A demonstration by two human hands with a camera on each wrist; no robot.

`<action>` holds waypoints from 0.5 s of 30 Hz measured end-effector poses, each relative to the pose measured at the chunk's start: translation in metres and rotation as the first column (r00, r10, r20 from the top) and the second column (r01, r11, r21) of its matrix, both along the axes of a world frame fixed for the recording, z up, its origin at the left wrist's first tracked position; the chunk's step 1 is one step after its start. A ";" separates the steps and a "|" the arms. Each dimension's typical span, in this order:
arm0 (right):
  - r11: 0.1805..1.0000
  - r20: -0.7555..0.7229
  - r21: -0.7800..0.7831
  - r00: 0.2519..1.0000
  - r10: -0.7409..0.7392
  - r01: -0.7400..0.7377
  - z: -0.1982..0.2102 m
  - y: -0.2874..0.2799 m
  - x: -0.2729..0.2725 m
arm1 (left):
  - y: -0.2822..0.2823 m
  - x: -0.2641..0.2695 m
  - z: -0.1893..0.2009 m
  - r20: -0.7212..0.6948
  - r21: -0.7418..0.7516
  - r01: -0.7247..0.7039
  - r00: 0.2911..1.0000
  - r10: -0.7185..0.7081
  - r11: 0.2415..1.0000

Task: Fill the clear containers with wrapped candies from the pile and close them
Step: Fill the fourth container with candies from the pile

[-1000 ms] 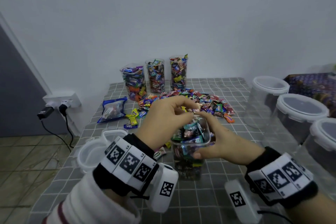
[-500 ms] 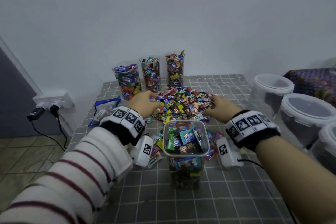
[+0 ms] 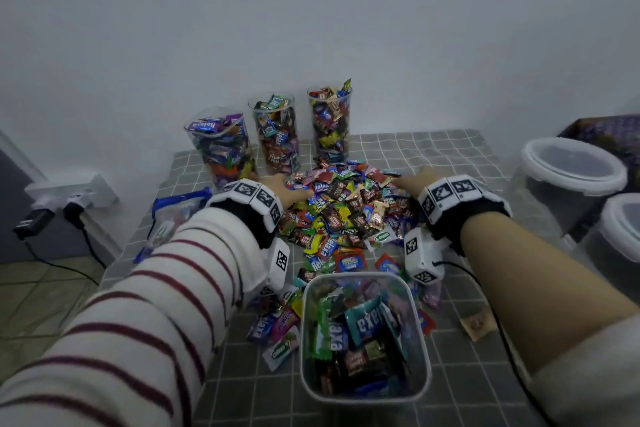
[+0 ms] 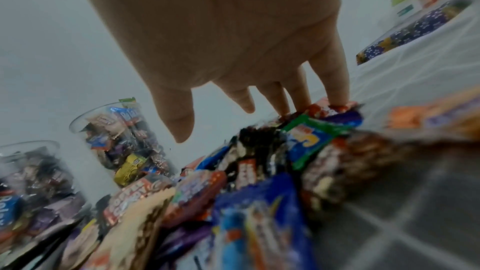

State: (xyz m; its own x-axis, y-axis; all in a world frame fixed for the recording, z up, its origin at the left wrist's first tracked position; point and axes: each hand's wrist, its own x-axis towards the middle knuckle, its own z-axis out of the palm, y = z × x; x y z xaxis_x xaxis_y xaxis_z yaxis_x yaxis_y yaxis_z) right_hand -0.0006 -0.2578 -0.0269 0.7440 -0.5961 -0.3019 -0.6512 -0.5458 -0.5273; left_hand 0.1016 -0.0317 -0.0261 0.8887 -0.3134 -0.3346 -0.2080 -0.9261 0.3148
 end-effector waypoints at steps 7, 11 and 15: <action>0.984 -0.091 -0.047 0.981 0.170 -0.174 0.001 0.011 0.035 | -0.025 0.016 -0.008 -0.055 0.036 0.023 0.998 -0.021 0.999; 0.949 -0.075 -0.041 0.948 0.308 -0.312 0.002 0.023 0.045 | -0.033 0.013 -0.012 0.003 0.118 0.123 0.992 -0.124 0.985; 0.887 -0.206 -0.149 0.891 0.405 -0.437 0.002 0.032 0.042 | -0.033 0.008 -0.010 0.040 0.159 0.193 0.979 -0.202 0.968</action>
